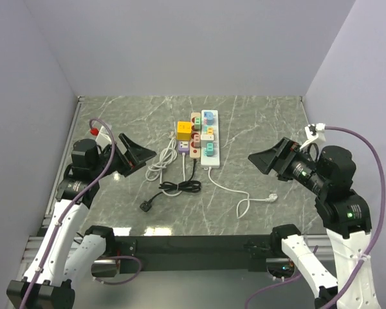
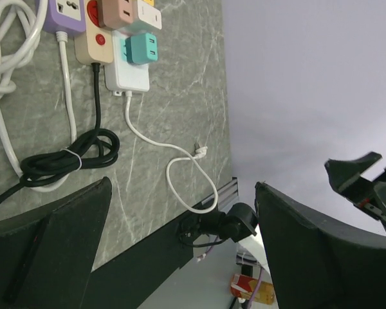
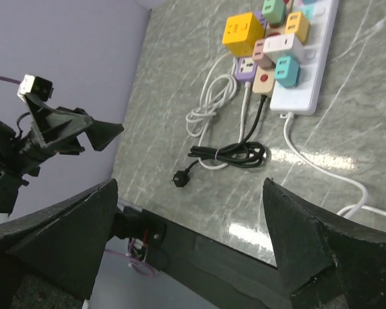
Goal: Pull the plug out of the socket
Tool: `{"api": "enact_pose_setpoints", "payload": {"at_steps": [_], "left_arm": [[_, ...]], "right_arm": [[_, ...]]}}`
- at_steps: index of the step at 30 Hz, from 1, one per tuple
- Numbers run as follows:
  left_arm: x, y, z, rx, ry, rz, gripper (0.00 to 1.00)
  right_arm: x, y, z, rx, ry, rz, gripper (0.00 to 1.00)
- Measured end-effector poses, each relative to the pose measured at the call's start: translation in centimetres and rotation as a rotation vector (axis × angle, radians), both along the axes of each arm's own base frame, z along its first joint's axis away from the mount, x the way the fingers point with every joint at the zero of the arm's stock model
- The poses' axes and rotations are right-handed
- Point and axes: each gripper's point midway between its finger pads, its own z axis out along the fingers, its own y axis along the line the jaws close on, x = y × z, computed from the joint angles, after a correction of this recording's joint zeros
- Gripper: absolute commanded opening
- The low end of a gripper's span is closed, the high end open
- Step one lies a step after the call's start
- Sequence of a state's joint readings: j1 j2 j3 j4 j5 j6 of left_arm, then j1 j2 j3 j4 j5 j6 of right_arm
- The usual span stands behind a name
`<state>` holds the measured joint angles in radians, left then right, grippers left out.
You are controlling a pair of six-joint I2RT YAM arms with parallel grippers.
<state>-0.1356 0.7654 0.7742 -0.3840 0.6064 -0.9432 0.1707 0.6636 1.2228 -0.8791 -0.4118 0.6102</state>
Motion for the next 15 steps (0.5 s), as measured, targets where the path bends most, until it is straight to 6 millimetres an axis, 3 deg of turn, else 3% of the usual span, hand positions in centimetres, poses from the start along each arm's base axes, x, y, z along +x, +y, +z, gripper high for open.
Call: {"api": "enact_pose_setpoints", "payload": {"at_steps": [6, 9, 13, 15], "left_arm": [[-1.2, 0.1, -0.3, 0.018, 0.01, -0.01, 1.0], [-1.7, 0.3, -1.5, 0.045, 0.056, -0.019, 0.99], [-2.0, 0.2, -3.7, 0.082, 0.143, -0.035, 0.99], [-2.1, 0.4, -4.6, 0.103, 0.179, -0.033, 0.99]], "right_arm": [[2.9, 1.1, -5.0, -0.063, 0.144, 0.039, 1.0], [4.8, 2.9, -7.4, -0.183, 0.225, 0.074, 1.0], [7.8, 6.9, -9.7, -0.388, 0.274, 0.113, 1.0], [9.2, 7.7, -11.4, -0.46, 0.302, 0.096, 1.0]]}}
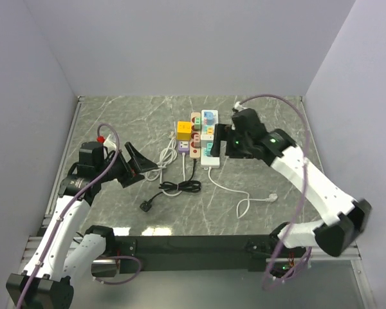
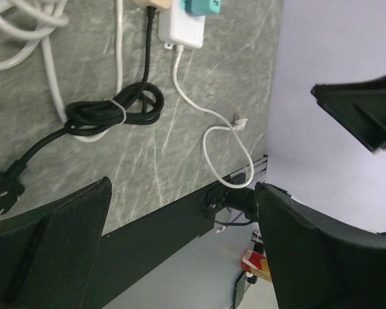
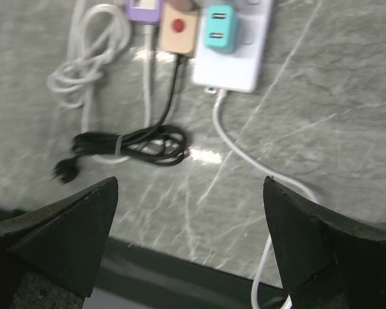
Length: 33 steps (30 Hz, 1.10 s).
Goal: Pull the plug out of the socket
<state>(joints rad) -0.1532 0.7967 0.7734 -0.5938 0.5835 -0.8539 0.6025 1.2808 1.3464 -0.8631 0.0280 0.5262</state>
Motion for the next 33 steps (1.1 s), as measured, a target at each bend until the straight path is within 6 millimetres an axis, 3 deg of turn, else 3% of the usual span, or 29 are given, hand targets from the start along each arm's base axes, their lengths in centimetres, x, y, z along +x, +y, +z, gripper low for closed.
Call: {"api": "enact_pose_setpoints", "payload": {"at_steps": [5, 11, 16, 23, 28, 33], "left_arm": [[-0.2, 0.5, -1.1, 0.041, 0.034, 0.032, 0.99], [-0.4, 0.8, -2.9, 0.096, 0.086, 0.058, 0.97], [0.1, 0.1, -4.3, 0.158, 0.139, 0.041, 0.99], [3.9, -2.7, -3.8, 0.268, 0.154, -0.024, 0.99], [5.7, -4.0, -3.3, 0.306, 0.114, -0.031, 0.99], [6.9, -5.7, -4.4, 0.295, 0.122, -0.029, 0.96]], "right_arm": [[2.5, 0.6, -4.1, -0.16, 0.054, -0.043, 1.0], [6.1, 2.3, -6.8, -0.249, 0.077, -0.081, 1.0], [8.3, 3.3, -7.8, -0.275, 0.085, -0.118, 0.98], [11.4, 4.7, -8.7, -0.283, 0.086, -0.137, 0.83], [12.1, 3.4, -10.7, -0.297, 0.131, -0.162, 0.77], [12.0, 1.2, -13.8, -0.299, 0.186, -0.168, 0.75]]}}
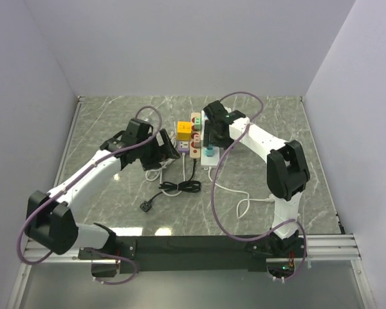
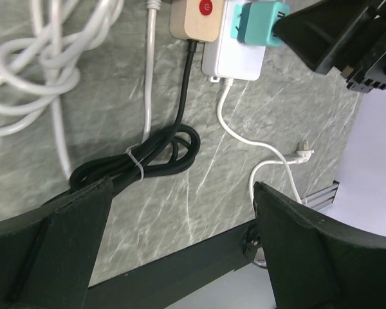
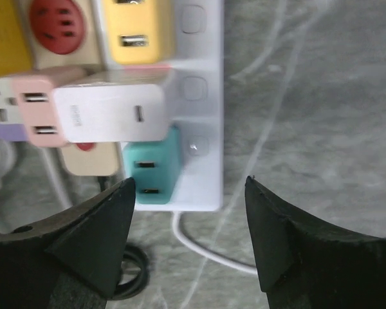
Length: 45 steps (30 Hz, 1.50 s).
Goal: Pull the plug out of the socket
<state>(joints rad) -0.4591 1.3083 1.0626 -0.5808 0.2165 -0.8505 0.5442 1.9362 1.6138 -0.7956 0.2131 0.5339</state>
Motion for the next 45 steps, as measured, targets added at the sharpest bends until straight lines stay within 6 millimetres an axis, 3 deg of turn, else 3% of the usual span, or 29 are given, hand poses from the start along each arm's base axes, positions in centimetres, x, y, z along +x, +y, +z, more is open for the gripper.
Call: {"api": "enact_pose_setpoints", "payload": {"at_steps": [6, 14, 20, 23, 24, 26, 27, 30, 33, 37, 40, 45], "left_arm": [[0.8, -2.5, -2.7, 0.024, 0.057, -0.02, 0.95], [1.3, -5.3, -2.7, 0.027, 0.027, -0.053, 0.89], [0.7, -6.7, -4.3, 0.067, 0.03, -0.079, 0.85], [0.4, -7.2, -5.8, 0.113, 0.043, -0.088, 0.83], [0.3, -7.5, -6.2, 0.127, 0.048, -0.092, 0.81], [0.5, -8.2, -7.1, 0.166, 0.052, -0.095, 0.75], [0.7, -8.5, -7.5, 0.181, 0.05, -0.096, 0.72], [1.1, -9.2, -9.1, 0.235, 0.054, -0.092, 0.63], [1.4, -9.5, -10.8, 0.287, 0.064, -0.076, 0.43], [1.9, -9.8, -12.9, 0.339, 0.074, -0.047, 0.05], [2.1, -9.7, -13.6, 0.36, 0.066, -0.038, 0.01], [3.1, -11.0, -13.0, 0.31, 0.024, -0.032, 0.01]], "right_arm": [[0.1, 0.6, -1.4, 0.05, -0.006, 0.058, 0.73], [0.9, 1.4, -1.3, 0.06, -0.038, 0.11, 0.61], [1.6, 1.3, -3.3, 0.039, -0.009, 0.126, 0.49], [1.6, 1.2, -3.7, 0.042, 0.004, 0.139, 0.32], [1.6, 1.1, -3.7, 0.038, 0.003, 0.14, 0.21], [1.6, 0.9, -3.7, 0.042, 0.004, 0.138, 0.12], [1.6, 0.9, -3.7, 0.045, 0.002, 0.139, 0.03], [1.1, 0.7, -3.7, 0.06, -0.006, 0.14, 0.0], [-0.2, 0.3, -3.7, 0.076, -0.002, 0.14, 0.0], [-2.0, -0.2, -3.8, 0.096, 0.023, 0.132, 0.0], [-2.3, 0.0, -3.8, 0.111, 0.029, 0.126, 0.0], [-2.5, 0.5, -3.8, 0.138, 0.036, 0.109, 0.0]]}}
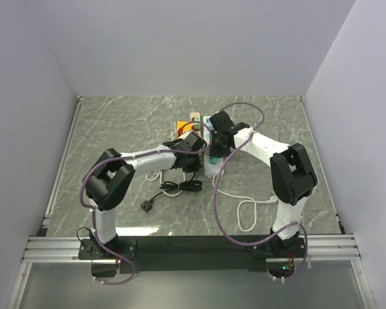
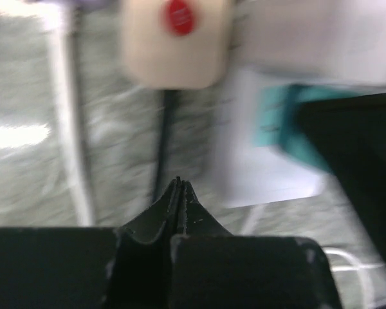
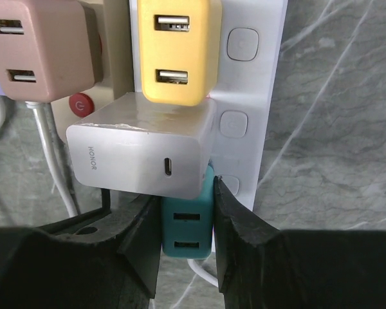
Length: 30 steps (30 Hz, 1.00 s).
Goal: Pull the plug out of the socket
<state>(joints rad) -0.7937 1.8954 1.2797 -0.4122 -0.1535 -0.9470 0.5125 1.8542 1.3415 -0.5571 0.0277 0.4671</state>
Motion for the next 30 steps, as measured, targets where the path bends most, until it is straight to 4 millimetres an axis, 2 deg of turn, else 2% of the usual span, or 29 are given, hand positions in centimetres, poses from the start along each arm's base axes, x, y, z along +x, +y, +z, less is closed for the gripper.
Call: {"api": "enact_pose_setpoints", "payload": {"at_steps": [5, 27, 30], "left_arm": [[0.6, -2.7, 0.8, -0.143, -0.046, -0.017, 0.0], [1.1, -3.7, 1.5, -0.2, -0.044, 0.028, 0.0], [1.0, -4.4, 1.9, -0.22, -0.052, 0.018, 0.0]], "right_arm": [[-0.2, 0.4, 0.0, 0.028, 0.016, -0.01, 0.0], [-0.3, 0.4, 0.0, 0.037, 0.027, -0.019, 0.0], [-0.5, 0.9, 0.1, 0.06, 0.035, -0.015, 0.0]]}}
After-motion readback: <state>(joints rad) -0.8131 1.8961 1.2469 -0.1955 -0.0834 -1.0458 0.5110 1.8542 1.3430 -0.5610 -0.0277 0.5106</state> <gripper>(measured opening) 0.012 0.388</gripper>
